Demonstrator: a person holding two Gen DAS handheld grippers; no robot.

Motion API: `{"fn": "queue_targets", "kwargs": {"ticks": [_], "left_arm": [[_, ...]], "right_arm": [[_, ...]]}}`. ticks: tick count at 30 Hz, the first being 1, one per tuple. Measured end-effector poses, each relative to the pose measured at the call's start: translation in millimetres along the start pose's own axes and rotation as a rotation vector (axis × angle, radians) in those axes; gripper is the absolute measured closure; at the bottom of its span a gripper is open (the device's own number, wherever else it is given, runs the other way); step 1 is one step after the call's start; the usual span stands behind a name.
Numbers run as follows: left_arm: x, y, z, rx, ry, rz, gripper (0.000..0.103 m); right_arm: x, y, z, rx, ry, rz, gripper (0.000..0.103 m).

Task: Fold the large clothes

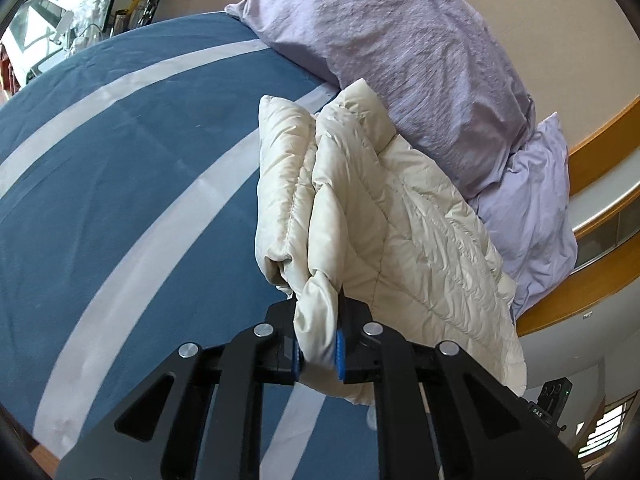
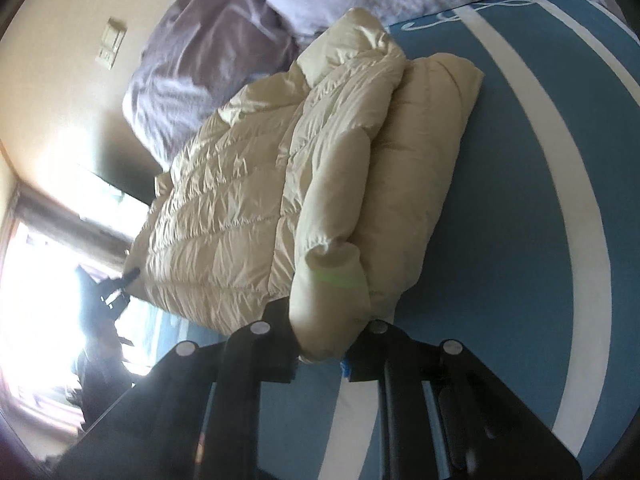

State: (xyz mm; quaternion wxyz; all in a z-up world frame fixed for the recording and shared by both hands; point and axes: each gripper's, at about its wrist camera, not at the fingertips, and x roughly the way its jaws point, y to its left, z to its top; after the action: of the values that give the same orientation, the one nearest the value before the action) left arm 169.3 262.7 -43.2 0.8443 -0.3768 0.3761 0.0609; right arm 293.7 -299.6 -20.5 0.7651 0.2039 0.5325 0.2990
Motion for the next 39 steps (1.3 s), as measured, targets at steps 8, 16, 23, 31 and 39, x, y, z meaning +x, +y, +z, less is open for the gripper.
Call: {"fn": "queue_targets", "kwargs": {"ticks": [8,16,23,31,39], "left_arm": [[-5.6,18.8,-11.9,-0.015,0.025,-0.014,0.084],[-8.6,19.0,-0.4,0.025,-0.021,0.087,0.036],[6.8,24.2,17.2,-0.017,0.012,0.086,0.016],[26.0,27.3,30.4,-0.107,0.034,0.004,0.016],[37.9,17.2,32.4,-0.086,0.033,0.003,0.016]], "right_arm": [[-1.7,6.3,-6.0,-0.05,0.02,-0.106,0.073],[-28.2,19.8,11.3,-0.129,-0.112,-0.414,0.038],[-28.2,66.6,26.1,-0.252,-0.246,-0.467,0.038],[19.2,99.1,24.6,-0.381,-0.258,-0.476,0.037],[49.6,89.5,9.2,-0.391,-0.219,-0.503,0.032]]}}
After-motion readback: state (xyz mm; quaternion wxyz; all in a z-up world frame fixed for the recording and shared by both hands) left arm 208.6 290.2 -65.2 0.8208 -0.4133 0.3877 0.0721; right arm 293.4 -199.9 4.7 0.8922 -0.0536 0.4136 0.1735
